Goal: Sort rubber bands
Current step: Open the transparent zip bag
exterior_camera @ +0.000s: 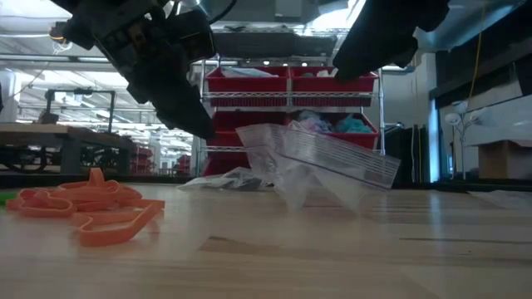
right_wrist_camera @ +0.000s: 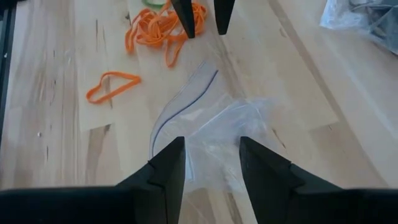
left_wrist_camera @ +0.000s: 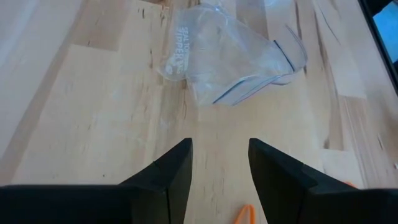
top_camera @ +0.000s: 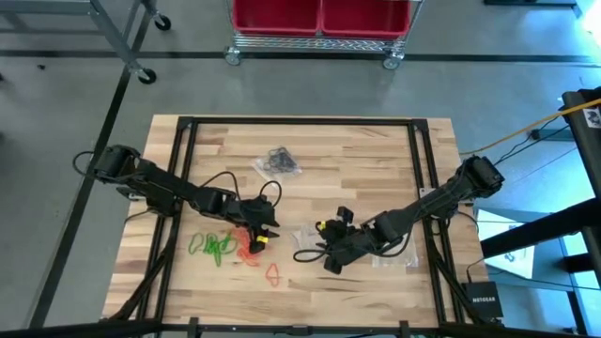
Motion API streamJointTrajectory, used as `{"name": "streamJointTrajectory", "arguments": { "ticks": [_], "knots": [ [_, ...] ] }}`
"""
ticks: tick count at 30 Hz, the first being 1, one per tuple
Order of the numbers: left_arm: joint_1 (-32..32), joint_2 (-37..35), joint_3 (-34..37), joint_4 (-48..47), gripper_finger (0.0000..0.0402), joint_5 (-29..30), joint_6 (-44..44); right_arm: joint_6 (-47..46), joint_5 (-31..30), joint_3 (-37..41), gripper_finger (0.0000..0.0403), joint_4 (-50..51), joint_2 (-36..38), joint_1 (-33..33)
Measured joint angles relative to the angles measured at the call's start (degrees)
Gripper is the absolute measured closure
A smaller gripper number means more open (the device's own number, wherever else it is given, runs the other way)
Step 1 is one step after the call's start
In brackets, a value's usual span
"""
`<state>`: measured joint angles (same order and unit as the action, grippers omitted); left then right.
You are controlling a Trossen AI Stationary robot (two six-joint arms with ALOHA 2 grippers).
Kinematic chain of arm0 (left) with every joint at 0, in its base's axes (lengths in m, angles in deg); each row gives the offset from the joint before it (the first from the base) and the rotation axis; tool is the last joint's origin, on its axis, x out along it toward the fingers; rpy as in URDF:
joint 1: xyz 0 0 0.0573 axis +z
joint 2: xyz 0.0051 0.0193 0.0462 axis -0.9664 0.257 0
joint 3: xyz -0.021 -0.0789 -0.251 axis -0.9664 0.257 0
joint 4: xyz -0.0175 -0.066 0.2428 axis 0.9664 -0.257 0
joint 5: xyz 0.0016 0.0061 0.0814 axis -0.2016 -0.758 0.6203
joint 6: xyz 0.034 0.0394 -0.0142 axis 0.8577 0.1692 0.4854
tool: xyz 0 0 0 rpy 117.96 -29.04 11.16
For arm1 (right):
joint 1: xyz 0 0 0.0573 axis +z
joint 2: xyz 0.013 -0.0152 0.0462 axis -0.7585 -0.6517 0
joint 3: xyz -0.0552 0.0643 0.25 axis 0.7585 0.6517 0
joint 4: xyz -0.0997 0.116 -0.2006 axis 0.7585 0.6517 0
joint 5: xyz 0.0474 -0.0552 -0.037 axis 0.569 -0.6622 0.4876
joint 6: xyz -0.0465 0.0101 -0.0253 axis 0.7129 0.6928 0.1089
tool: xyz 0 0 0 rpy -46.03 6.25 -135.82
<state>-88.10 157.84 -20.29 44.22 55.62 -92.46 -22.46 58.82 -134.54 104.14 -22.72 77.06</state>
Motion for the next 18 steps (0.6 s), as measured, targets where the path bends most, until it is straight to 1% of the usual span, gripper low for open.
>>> {"name": "streamJointTrajectory", "arguments": {
  "ticks": [13, 18],
  "knots": [
    [0.01, 0.00, 0.00, 0.00, 0.0251, 0.01, 0.19, 0.02, 0.00, 0.00, 0.0260, -0.21, 0.00, 0.00],
    [0.02, 0.00, 0.00, 0.44, 0.0251, 0.00, 0.21, 0.07, -0.04, -0.04, 0.0260, -3.31, -0.87, 0.00]
  ]
}}
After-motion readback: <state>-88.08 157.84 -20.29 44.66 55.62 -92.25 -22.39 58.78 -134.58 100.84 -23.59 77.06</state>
